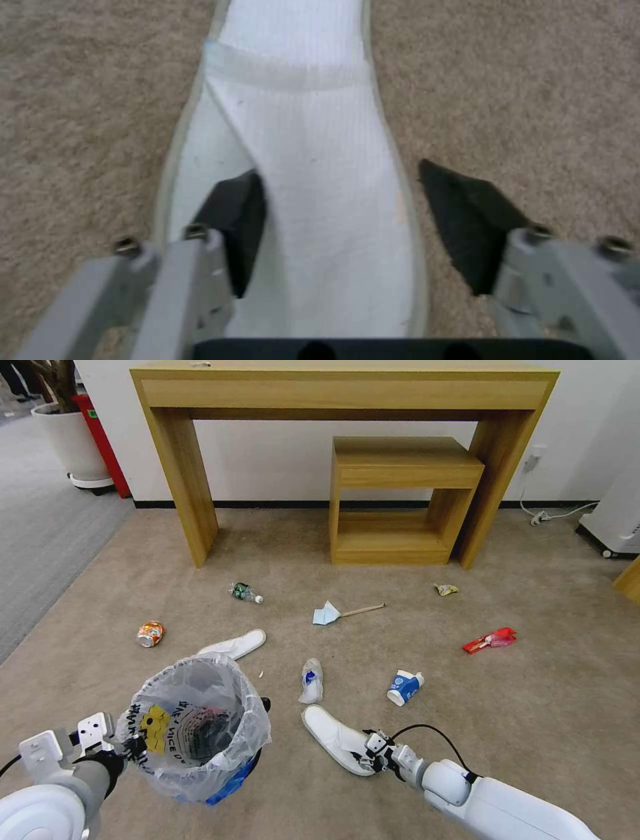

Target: Pick up the trash bin and place the garbage on the floor into it.

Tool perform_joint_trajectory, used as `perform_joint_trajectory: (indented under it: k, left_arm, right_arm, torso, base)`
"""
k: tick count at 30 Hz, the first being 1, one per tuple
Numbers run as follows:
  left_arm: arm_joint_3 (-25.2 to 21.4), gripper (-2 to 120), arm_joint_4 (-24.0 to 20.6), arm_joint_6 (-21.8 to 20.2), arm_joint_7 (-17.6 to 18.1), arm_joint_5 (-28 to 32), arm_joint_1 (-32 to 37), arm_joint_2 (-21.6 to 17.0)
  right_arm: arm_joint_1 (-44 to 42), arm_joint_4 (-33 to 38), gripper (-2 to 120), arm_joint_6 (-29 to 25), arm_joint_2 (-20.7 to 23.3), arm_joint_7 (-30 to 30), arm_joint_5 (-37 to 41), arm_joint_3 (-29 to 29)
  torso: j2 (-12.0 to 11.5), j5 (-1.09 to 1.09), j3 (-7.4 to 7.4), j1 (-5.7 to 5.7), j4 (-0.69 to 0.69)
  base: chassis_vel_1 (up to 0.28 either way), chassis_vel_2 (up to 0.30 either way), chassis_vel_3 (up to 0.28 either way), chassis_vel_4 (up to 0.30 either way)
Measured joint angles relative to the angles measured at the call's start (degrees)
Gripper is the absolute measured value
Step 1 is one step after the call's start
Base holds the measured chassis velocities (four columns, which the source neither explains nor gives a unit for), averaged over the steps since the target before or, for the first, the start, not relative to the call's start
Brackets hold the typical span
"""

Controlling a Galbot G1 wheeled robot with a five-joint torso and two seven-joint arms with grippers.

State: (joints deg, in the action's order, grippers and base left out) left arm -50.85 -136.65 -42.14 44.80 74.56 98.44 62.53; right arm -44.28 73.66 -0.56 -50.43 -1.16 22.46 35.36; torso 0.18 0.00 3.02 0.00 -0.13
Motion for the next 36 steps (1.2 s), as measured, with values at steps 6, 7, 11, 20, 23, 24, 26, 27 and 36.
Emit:
perform_joint_trajectory:
  k: [6,7,11,20,23,24,26,27,36]
  left_arm:
    - [0.0,1,-0.2,0.0,-0.2,-0.1,0.0,0.0]
    - [0.0,1,-0.3,0.0,-0.2,-0.1,0.0,0.1]
    - [0.2,1,-0.3,0.0,-0.3,-0.2,0.1,0.2]
    - [0.2,1,-0.3,0.0,-0.4,-0.4,0.0,0.3]
    - [0.3,1,-0.2,0.0,-0.4,-0.5,-0.1,0.3]
    - [0.4,1,-0.1,0.0,-0.4,-0.6,-0.1,0.3]
    - [0.4,1,0.0,0.0,-0.4,-0.7,-0.2,0.3]
    - [0.5,1,0.2,0.0,-0.5,-0.7,-0.3,0.3]
    - [1.1,1,1.2,0.0,-0.6,-1.2,-0.7,0.0]
  right_arm:
    - [0.0,0.0,29,-0.2,0.1,0.0,-0.1,0.1]
    - [0.0,0.0,24,-0.2,0.1,-0.1,-0.1,0.1]
    - [0.0,0.0,11,-0.4,0.1,-0.2,-0.1,0.1]
    - [0.2,-0.2,7,-1.0,0.1,-0.6,-0.2,0.3]
    - [0.1,-0.3,7,-1.2,0.1,-0.7,-0.3,0.3]
    - [0.0,-0.3,7,-1.5,0.1,-0.8,-0.3,0.2]
    - [-0.1,-0.3,5,-1.6,0.1,-0.8,-0.3,0.1]
    - [-0.4,-0.3,3,-2.0,0.2,-1.0,-0.3,-0.3]
    - [-2.3,3.0,0,-2.9,2.4,-1.1,1.2,-4.3]
  torso:
    - [0.0,0.00,0.00,0.00,0.00]
    - [0.0,0.00,0.00,0.00,0.00]
    - [0.0,0.00,0.00,0.00,0.00]
    - [0.0,0.00,0.00,0.00,0.00]
    - [0.0,0.00,0.00,0.00,0.00]
    - [0.0,0.00,0.00,0.00,0.00]
    - [0.0,0.00,0.00,0.00,0.00]
    - [0.0,0.00,0.00,0.00,0.00]
    - [0.0,0.01,0.00,0.00,0.00]
  base:
    - [0.000,0.000,0.000,0.000]
    - [0.000,0.000,0.000,0.000]
    - [0.000,0.000,0.000,0.000]
    - [0.000,0.000,0.000,0.000]
    - [0.000,0.000,0.000,0.000]
    - [0.000,0.000,0.000,0.000]
    - [0.000,0.000,0.000,0.000]
    - [0.000,0.000,0.000,0.000]
    - [0.000,0.000,0.000,0.000]
